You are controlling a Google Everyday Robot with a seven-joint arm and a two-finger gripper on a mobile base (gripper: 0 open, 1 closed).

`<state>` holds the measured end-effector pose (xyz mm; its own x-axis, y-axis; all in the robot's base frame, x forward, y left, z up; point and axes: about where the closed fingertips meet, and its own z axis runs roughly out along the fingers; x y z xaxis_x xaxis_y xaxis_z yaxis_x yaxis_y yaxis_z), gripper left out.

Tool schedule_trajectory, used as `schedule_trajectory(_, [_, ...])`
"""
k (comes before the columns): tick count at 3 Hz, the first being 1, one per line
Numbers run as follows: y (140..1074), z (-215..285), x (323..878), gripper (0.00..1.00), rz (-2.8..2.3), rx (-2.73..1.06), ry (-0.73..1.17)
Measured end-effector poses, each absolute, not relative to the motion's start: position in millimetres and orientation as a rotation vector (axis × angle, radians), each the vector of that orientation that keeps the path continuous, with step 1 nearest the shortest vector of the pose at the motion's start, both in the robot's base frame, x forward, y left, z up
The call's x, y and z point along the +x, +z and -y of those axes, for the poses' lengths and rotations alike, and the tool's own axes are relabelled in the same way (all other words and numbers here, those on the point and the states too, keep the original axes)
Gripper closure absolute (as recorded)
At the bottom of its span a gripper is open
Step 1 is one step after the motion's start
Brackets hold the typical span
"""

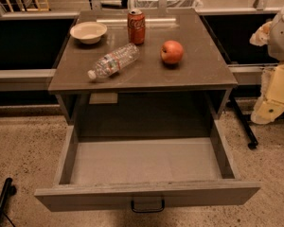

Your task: Place water bottle into top drawer

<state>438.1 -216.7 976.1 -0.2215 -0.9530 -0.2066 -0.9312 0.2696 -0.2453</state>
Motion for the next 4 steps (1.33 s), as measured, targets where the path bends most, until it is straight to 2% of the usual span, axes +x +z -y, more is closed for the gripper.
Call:
schedule_trajectory(1, [976.1,216.6,438.2,0.00,-2.232,-1.725,-0.098])
schedule_trajectory(2, [984.5,167.1,451.8,0.00,-2.092,-1.855,-0.110])
schedule_trajectory(3, [976.0,65.3,465.4,0.00,-1.805,-2.116,-0.205])
schedule_trajectory(4, [967.9,20.1,459.8,0.00,-1.692,-2.221,-0.216])
